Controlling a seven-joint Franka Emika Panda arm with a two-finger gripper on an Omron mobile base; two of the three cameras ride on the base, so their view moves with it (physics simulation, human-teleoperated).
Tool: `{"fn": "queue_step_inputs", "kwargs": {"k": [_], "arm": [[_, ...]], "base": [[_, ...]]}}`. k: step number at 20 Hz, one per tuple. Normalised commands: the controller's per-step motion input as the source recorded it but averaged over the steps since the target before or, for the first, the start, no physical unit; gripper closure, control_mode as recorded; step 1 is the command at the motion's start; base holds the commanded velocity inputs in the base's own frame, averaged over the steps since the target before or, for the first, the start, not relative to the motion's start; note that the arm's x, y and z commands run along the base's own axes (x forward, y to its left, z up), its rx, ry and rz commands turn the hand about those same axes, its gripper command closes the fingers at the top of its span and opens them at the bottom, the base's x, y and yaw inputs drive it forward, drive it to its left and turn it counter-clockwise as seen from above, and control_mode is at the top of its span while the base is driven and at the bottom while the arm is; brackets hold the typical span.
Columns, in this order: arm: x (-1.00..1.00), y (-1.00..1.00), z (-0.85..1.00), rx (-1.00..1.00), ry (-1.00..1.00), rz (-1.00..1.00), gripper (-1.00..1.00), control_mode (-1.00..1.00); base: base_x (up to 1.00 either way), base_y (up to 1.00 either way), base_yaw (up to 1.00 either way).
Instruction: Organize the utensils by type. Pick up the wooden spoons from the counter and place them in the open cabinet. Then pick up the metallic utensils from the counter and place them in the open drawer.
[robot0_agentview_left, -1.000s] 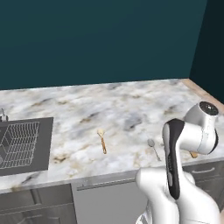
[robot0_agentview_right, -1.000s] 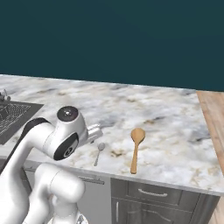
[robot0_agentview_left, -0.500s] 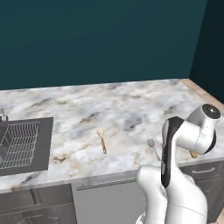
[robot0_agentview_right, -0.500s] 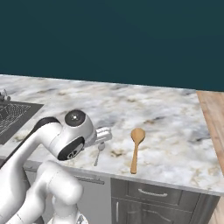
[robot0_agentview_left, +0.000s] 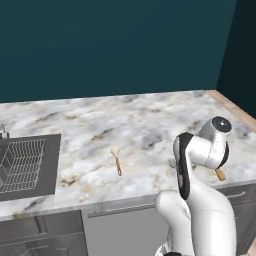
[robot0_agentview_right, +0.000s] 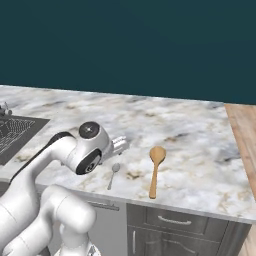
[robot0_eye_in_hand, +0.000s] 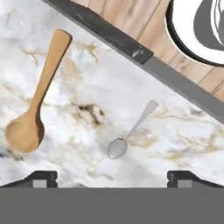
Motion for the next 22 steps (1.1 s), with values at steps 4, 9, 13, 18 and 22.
{"fn": "queue_step_inputs", "kwargs": {"k": [4,9,13,18,22], "arm": [[0.18,0.02,-0.07,-0.45,0.08,0.34,-1.00,-1.00],[0.03,0.01,0.00,-0.69,0.13,0.41,-1.00,-1.00],[-0.13,0.00,0.00,-0.37,0.18,0.61,-1.00,-1.00],[-0.54,0.00,0.00,-0.15,0.25,0.71,-1.00,-1.00],[-0.42,0.00,0.02,-0.22,0.38,0.63,-1.00,-1.00]], "base": [[0.00,0.00,0.00],[0.00,0.00,0.00],[0.00,0.00,0.00],[0.00,0.00,0.00],[0.00,0.00,0.00]]}}
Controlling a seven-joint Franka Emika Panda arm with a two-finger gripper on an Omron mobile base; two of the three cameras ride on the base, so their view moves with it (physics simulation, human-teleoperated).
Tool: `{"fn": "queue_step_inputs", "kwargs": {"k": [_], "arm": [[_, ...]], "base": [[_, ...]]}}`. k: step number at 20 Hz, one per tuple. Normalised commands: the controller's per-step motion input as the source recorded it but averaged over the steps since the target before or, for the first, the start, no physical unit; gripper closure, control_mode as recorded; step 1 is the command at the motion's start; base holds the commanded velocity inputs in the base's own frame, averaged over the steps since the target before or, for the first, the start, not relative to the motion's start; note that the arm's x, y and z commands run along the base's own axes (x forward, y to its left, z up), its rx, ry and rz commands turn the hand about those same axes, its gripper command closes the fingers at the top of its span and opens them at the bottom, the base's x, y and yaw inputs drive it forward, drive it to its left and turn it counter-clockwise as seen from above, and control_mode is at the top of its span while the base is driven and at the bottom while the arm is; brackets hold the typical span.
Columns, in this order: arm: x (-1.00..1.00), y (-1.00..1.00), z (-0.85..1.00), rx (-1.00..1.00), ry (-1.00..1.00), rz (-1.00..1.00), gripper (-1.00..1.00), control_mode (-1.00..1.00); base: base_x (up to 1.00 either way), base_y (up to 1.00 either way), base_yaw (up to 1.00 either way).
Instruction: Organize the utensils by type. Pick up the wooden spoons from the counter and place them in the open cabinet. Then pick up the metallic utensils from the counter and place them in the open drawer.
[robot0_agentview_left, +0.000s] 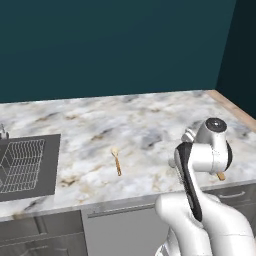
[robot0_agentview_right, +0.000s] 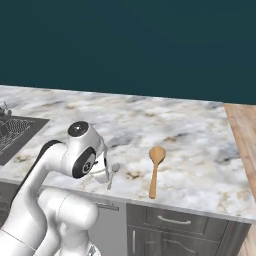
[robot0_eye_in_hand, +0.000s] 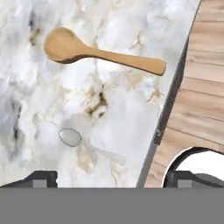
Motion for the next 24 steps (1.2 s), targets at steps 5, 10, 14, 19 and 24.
{"fn": "queue_step_inputs", "kwargs": {"k": [5,10,14,19,24], "arm": [[-0.06,0.01,0.01,-0.39,0.49,0.48,-1.00,-1.00],[0.01,0.04,-0.03,-0.14,0.28,0.43,-1.00,-1.00],[0.07,-0.01,-0.25,0.00,0.02,0.52,-1.00,-1.00],[0.46,0.00,-0.43,0.00,0.04,0.48,-1.00,-1.00],[0.70,0.18,-0.29,0.00,0.15,0.35,-1.00,-1.00]], "base": [[0.00,0.00,0.00],[0.00,0.00,0.00],[0.00,0.00,0.00],[0.00,0.00,0.00],[0.00,0.00,0.00]]}}
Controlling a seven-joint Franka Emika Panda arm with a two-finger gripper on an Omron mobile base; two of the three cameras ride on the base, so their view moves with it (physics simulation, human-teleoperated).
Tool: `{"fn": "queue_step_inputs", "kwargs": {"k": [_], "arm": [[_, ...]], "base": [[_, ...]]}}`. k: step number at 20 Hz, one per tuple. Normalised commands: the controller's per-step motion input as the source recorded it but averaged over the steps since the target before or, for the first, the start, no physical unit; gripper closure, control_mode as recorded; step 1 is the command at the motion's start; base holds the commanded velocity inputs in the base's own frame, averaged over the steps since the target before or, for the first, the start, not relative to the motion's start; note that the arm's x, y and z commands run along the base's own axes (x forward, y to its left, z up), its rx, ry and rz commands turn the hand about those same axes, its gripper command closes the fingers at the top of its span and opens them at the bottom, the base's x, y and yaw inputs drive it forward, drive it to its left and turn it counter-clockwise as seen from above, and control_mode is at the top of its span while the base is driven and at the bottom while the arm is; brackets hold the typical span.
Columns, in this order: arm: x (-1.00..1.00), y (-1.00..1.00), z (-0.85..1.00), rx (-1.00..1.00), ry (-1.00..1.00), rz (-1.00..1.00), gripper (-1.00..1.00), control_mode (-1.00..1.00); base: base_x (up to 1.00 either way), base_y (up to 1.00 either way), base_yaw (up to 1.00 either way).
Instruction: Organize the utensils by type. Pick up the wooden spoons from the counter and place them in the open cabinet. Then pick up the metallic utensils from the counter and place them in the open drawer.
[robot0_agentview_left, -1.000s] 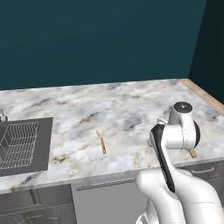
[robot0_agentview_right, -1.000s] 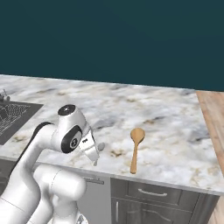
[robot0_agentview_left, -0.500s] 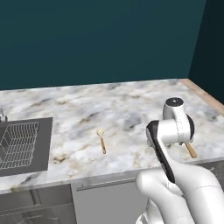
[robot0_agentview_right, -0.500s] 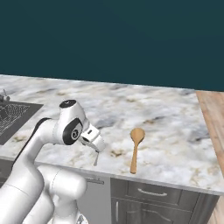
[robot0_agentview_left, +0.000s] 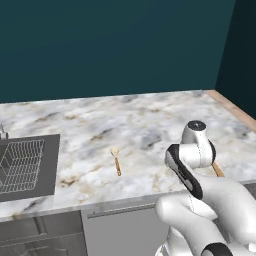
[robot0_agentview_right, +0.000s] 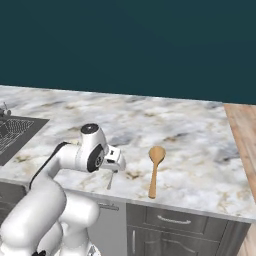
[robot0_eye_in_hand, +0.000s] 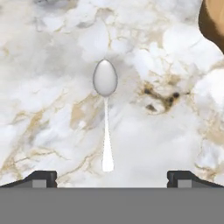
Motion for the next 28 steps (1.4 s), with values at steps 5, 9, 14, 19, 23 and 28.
{"fn": "queue_step_inputs", "kwargs": {"k": [5,9,14,19,23,28], "arm": [[0.48,0.13,-0.13,0.00,0.09,0.14,-1.00,-1.00],[0.23,-0.07,-0.27,0.04,0.01,0.00,-1.00,-1.00],[0.05,-0.22,-0.49,0.12,0.00,0.00,-1.00,-1.00],[0.04,-0.05,-0.45,0.05,0.00,0.00,-1.00,-1.00],[0.16,0.20,-0.32,0.00,0.02,0.00,-1.00,-1.00],[0.23,0.29,-0.29,0.00,0.06,0.00,-1.00,-1.00]], "base": [[0.00,0.00,0.00],[0.00,0.00,0.00],[0.00,0.00,0.00],[0.00,0.00,0.00],[0.00,0.00,0.00],[0.00,0.00,0.00]]}}
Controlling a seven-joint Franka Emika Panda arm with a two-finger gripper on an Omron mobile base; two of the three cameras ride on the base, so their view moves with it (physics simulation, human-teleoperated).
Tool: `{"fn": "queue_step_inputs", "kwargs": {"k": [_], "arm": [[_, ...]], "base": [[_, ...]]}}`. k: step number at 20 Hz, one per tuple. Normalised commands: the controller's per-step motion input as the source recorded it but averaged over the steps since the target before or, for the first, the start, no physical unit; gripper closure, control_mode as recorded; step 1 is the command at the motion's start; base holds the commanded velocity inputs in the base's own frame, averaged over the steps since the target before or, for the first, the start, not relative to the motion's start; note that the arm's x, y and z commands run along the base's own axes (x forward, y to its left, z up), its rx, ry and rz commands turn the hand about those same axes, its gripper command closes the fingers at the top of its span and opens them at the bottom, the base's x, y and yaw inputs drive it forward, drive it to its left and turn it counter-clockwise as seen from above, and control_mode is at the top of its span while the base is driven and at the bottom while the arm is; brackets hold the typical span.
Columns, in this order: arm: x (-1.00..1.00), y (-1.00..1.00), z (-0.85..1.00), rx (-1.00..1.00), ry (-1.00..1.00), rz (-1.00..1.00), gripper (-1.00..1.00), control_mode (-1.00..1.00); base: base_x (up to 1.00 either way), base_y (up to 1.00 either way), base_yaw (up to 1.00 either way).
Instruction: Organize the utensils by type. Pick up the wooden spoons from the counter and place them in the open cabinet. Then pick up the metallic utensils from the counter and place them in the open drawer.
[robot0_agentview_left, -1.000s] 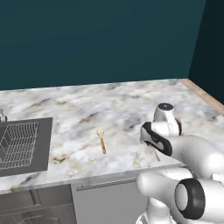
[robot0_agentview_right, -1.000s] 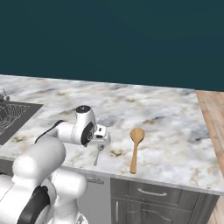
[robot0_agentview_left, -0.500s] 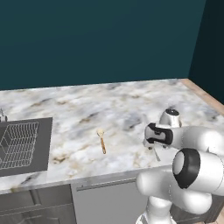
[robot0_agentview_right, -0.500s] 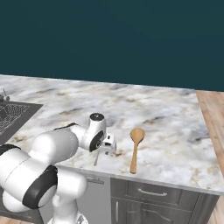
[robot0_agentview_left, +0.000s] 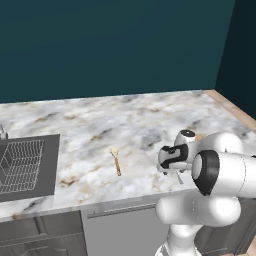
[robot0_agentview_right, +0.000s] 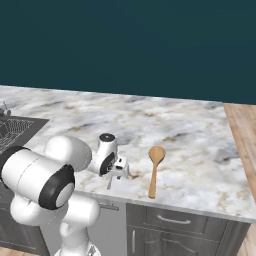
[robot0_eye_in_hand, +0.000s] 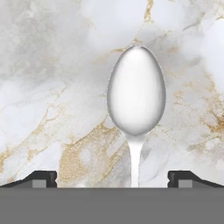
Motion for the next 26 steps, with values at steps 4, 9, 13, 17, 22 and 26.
{"fn": "queue_step_inputs", "kwargs": {"k": [4,9,13,17,22,26], "arm": [[0.23,0.08,-0.33,0.00,0.05,0.00,-1.00,-1.00],[0.10,0.00,-0.37,0.00,0.00,0.00,-1.00,-1.00],[0.00,0.02,-0.63,0.00,0.00,-0.03,1.00,-1.00],[0.00,0.23,-0.78,-0.06,0.00,-0.08,1.00,-1.00],[-0.03,0.49,-0.86,-0.11,0.00,-0.13,1.00,-1.00],[-0.38,0.52,-0.78,-0.08,-0.02,-0.19,1.00,-1.00]], "base": [[0.00,0.00,0.00],[0.00,0.00,0.00],[0.00,0.00,0.00],[0.00,0.00,0.00],[0.00,0.00,0.00],[0.00,0.00,0.00]]}}
